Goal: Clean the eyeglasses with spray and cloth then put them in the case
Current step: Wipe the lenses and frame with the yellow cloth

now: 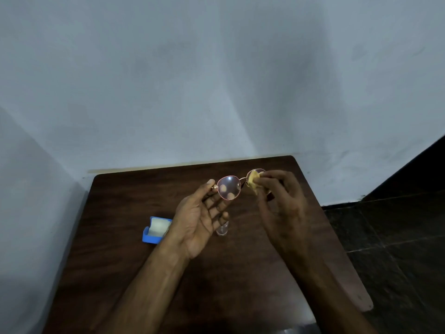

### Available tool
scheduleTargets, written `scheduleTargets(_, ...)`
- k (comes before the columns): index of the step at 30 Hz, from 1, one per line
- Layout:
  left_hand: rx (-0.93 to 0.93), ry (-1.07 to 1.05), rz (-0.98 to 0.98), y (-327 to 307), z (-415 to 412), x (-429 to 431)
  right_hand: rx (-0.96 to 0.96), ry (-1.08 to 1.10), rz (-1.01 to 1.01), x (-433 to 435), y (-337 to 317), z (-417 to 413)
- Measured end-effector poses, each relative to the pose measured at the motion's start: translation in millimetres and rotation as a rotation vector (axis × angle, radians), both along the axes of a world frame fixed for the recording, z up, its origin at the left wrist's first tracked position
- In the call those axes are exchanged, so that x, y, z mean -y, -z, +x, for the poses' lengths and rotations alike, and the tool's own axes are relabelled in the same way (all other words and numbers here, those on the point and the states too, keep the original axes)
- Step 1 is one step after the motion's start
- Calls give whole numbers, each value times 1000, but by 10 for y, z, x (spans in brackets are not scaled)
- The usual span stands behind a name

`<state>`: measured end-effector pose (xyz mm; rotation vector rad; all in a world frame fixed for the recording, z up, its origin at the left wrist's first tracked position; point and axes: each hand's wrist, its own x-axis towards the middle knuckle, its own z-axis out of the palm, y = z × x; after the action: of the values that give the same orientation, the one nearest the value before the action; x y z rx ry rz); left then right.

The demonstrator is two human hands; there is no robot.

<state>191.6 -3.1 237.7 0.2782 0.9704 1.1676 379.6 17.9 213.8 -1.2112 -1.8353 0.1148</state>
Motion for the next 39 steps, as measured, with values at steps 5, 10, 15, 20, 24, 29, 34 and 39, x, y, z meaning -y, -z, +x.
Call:
scheduleTargets(5,7,8,0,16,25,-25,-71,62,-33,-159,-126,-8)
scheduleTargets(10,-33,11,-1,33,42,-68,22,-36,0,-55,2,-53)
scheduleTargets(15,-9,28,-7,88,57,-69,-80,65,-64,-172,-94,1)
scheduleTargets(20,-6,20,-6,118,102,-92,-156,-49,15,9,-164,-215)
scheduleTargets(24,-23,-10,13,152,138,-106,-112,-126,-11,183,-56,-384)
scheduleTargets(29,-54,-49,30,125,162,-94,-15,-121,4,238,52,-357)
scheduleTargets(34,-97,-74,51,66,176,-62,-17,-52,7,88,-127,-340)
scheduleTargets(39,-147,-17,72,9,130,-71,12,-147,-85,-22,-295,-253)
